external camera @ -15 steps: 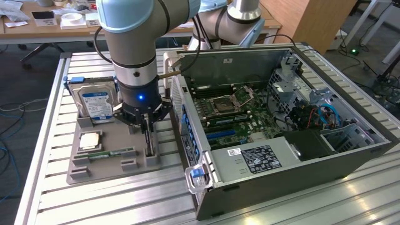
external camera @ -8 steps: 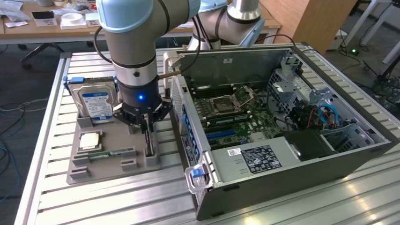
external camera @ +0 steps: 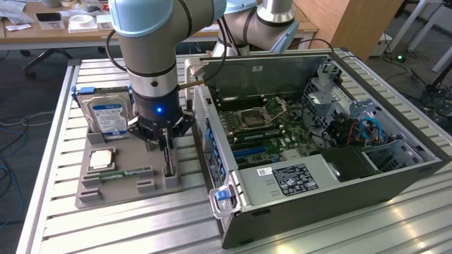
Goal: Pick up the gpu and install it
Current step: 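Pick up the gpu and move the gpu toward the slot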
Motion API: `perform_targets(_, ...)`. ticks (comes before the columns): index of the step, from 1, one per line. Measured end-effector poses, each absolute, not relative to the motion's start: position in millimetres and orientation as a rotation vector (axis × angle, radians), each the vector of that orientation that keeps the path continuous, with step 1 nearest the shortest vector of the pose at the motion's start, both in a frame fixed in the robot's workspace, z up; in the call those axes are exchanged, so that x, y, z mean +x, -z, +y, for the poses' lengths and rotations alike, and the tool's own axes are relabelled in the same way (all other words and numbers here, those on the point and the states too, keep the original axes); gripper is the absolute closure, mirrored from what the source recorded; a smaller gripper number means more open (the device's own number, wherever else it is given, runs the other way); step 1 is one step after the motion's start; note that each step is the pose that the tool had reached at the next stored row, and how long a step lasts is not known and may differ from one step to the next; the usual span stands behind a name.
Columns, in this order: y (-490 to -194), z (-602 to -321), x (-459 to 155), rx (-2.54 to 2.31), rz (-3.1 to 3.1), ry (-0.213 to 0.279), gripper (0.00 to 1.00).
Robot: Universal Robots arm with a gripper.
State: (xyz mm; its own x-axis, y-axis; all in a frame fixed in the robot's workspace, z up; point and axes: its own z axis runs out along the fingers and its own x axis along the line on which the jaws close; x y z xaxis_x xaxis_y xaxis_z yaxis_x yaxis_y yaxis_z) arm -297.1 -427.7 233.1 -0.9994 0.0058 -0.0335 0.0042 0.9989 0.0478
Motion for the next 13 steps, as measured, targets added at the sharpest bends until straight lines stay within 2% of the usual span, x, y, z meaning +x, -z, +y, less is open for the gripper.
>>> perform_targets(13,-242.3,-427.8,-297.1,0.007,3.107,-0.074,0.74)
